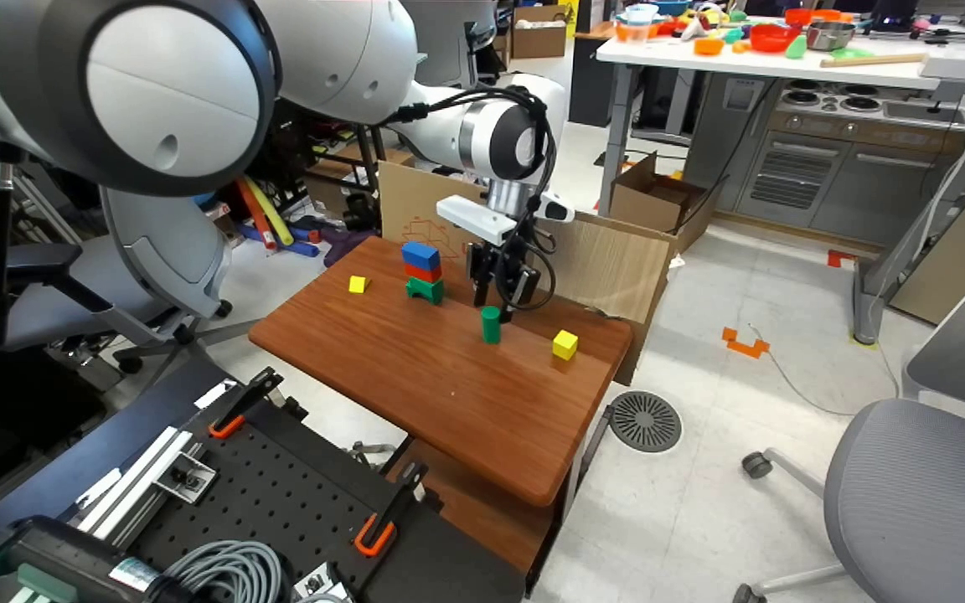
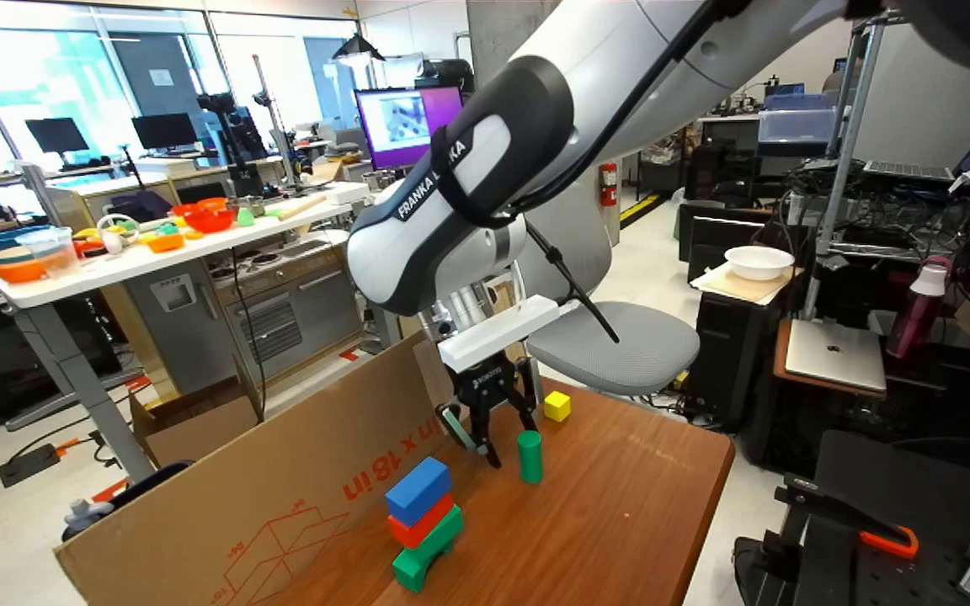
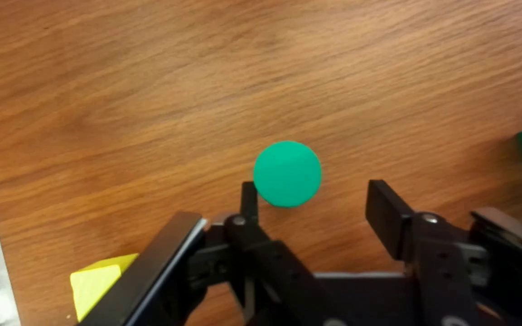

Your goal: Place the green cylindrical block on the desk

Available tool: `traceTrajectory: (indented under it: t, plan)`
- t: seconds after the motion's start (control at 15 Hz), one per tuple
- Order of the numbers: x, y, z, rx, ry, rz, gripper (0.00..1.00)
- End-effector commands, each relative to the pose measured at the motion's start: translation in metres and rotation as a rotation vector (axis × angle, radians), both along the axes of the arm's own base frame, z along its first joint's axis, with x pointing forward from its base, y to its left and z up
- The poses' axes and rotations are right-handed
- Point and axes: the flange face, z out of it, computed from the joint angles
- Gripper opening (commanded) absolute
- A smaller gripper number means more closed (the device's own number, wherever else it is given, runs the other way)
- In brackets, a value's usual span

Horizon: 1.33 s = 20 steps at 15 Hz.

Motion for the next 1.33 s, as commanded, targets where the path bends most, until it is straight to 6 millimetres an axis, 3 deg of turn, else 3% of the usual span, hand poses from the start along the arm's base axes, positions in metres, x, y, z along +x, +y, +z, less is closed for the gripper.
traceTrajectory:
  t: [0.0,0.07,0.47,0.73,1.0,1.07,1.27]
  plan:
    - [0.0,0.028,0.044,0.03,-0.046,0.077,0.96]
    - [-0.003,0.037,0.058,0.044,-0.059,0.1,1.0]
    - [-0.035,0.088,0.152,0.022,-0.133,0.174,1.0]
    - [-0.068,0.121,0.196,-0.005,-0.197,0.234,1.0]
    - [-0.114,0.152,0.22,-0.041,-0.244,0.331,1.0]
    - [-0.081,0.146,0.209,-0.019,-0.216,0.301,1.0]
    - [-0.106,0.157,0.217,-0.022,-0.221,0.328,1.0]
